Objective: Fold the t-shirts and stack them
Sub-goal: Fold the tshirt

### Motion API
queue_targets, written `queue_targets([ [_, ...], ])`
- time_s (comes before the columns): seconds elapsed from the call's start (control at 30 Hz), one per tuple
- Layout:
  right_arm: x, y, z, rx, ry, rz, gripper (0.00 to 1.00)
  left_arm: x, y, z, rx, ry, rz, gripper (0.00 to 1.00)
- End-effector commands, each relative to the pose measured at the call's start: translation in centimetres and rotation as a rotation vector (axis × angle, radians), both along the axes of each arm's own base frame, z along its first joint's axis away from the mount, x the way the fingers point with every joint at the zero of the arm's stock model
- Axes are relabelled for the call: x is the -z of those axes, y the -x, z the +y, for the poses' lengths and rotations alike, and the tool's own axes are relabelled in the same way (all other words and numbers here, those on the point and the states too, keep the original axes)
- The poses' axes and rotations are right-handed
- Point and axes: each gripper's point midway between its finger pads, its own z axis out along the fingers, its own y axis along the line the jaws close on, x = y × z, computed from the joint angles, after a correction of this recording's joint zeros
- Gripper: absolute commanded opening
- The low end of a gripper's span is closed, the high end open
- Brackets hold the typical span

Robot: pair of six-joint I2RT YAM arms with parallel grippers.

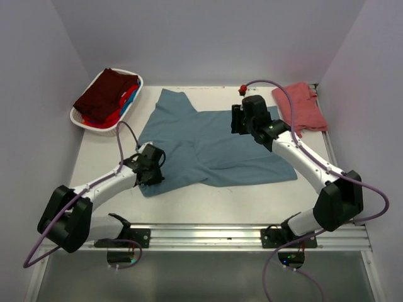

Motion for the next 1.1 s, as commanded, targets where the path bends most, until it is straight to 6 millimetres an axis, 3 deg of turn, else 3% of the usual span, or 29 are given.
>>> queue_targets([
  [0.0,-1.1,-0.2,-2.5,0.089,0.006,-0.027,0.48,-2.6,0.3,3.5,-0.098,-0.184,0.031,0.10],
  [0.07,-1.1,-0.1,-3.2,0.108,0.010,-0.027,0.47,-4.0,-0.5,3.7,-0.095,-0.203,0.006,0.19],
  [0.23,-0.1,-0.2,-4.1,0.136,0.017,0.007,0.48,-4.1,-0.9,3.9,-0.053,-0.197,0.048,0.17],
  [0.37,0.3,-0.1,-4.2,0.134,0.012,0.019,0.48,-5.1,-2.1,-1.0,0.094,0.043,-0.051,0.00],
  [0.47,0.4,-0.1,-4.2,0.134,0.011,0.019,0.45,-4.2,-1.5,-2.3,0.126,0.138,-0.082,0.00],
  [0.53,0.3,0.0,-4.3,0.133,0.012,0.018,0.43,-4.7,-1.1,-4.5,0.220,0.246,-0.108,0.00],
  [0.6,0.2,-0.2,-4.3,0.137,0.008,0.017,0.41,-4.0,-0.2,-4.8,0.236,0.279,-0.099,0.00],
  [0.73,0.5,-0.2,-4.1,0.129,0.002,0.029,0.40,-0.5,2.0,-2.2,0.161,0.161,0.049,0.00],
  [0.87,0.6,-0.1,-4.0,0.127,-0.001,0.032,0.39,2.8,4.5,3.2,-0.030,-0.042,0.221,0.00],
  [1.07,0.8,-0.1,-4.2,0.128,0.000,0.033,0.37,2.4,4.6,7.0,-0.252,-0.148,0.247,0.00],
])
